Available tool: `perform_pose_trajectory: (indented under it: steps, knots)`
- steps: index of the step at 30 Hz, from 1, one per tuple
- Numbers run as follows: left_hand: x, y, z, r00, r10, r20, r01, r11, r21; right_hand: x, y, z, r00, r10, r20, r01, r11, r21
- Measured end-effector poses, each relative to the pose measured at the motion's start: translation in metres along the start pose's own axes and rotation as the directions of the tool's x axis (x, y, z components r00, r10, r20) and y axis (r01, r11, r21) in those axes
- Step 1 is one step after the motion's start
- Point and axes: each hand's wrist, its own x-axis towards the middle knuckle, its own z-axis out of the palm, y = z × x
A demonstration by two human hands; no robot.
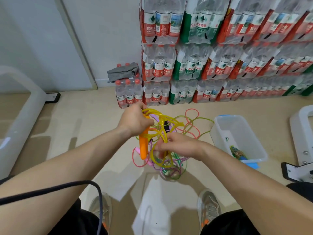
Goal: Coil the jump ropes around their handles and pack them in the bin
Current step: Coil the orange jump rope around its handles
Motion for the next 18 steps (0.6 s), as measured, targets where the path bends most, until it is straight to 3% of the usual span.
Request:
perform_pose_trajectory:
  steps: [4,7,9,13,18]
  knots:
    - [-0.006,0.003,0.007,0.999,0.033,0.002,-0.033,0.999,0.009,0.004,-0.005,0.006,0.986,0.042,-0.164,0.011,0.950,0.312]
    - [-0.008,0.000,0.009,0.999,0.041,0.019,-0.041,0.999,0.023,0.007,-0.005,0.006,0.982,0.107,-0.153,-0.044,0.929,0.367]
    - [-0.006,-0.004,0.008,1.000,0.022,0.017,-0.022,0.999,0.032,0.009,-0.004,0.006,0.982,0.089,-0.165,-0.030,0.943,0.331]
    - [0.002,-0.015,0.001,0.999,-0.042,-0.025,0.043,0.998,0.046,0.002,-0.010,0.003,0.962,0.023,-0.273,-0.039,0.998,-0.053]
    - [0.016,-0.026,-0.018,0.980,-0.162,-0.116,0.157,0.986,-0.051,-0.005,-0.007,-0.011,0.894,-0.018,-0.448,0.010,1.000,-0.020]
